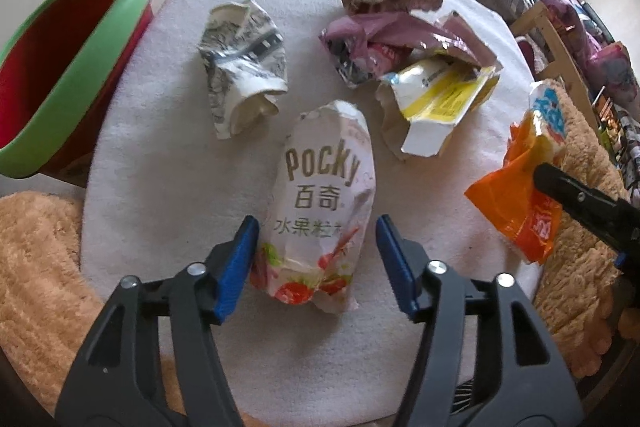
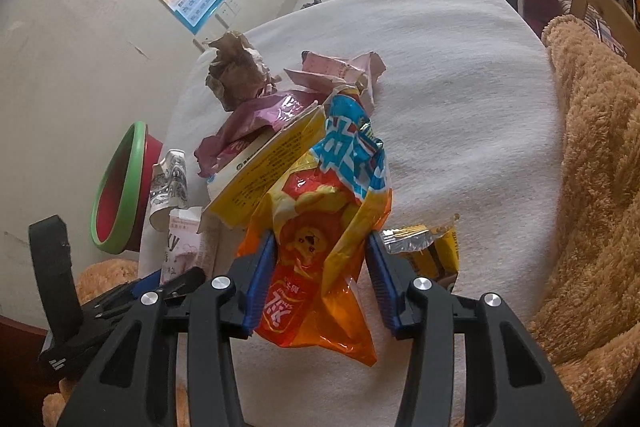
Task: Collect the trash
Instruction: 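Carry the Pocky wrapper over the bucket with the left gripper while the right carries the chip bag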
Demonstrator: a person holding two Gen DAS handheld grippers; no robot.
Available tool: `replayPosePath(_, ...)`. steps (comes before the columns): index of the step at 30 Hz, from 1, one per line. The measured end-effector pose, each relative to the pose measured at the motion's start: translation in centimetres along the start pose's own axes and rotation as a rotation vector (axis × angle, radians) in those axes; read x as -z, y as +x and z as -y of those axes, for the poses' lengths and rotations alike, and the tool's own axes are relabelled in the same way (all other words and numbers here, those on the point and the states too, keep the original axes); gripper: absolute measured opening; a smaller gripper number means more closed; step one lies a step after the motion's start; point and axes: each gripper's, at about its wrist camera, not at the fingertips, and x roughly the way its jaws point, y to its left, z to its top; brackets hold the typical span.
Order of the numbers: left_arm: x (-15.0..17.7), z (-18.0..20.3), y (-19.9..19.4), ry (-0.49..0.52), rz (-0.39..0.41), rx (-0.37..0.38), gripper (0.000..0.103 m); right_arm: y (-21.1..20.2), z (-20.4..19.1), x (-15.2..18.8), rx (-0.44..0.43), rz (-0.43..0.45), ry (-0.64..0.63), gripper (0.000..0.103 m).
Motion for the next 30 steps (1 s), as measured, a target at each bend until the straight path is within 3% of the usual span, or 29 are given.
replayPosePath(6,0.2,-0.3,-1.2,-0.011,0.054,0.029,0.036,-0.9,-0.9,0.0,0.008,0.039,-0.033,0.044)
replayPosePath(19,0.3,-0.2,-6.4,-0.018,0.303,-0.009,0.035,-3.4,-6.9,0.6,0.075,0.196,-0.293,0.044)
replayPosePath(30,-1.0,-3.0,-11.0,-0.037,0.466,-0.094,0.035,-3.0,-10.0,-0.6,-0.001,0.188,-0.325,0.044)
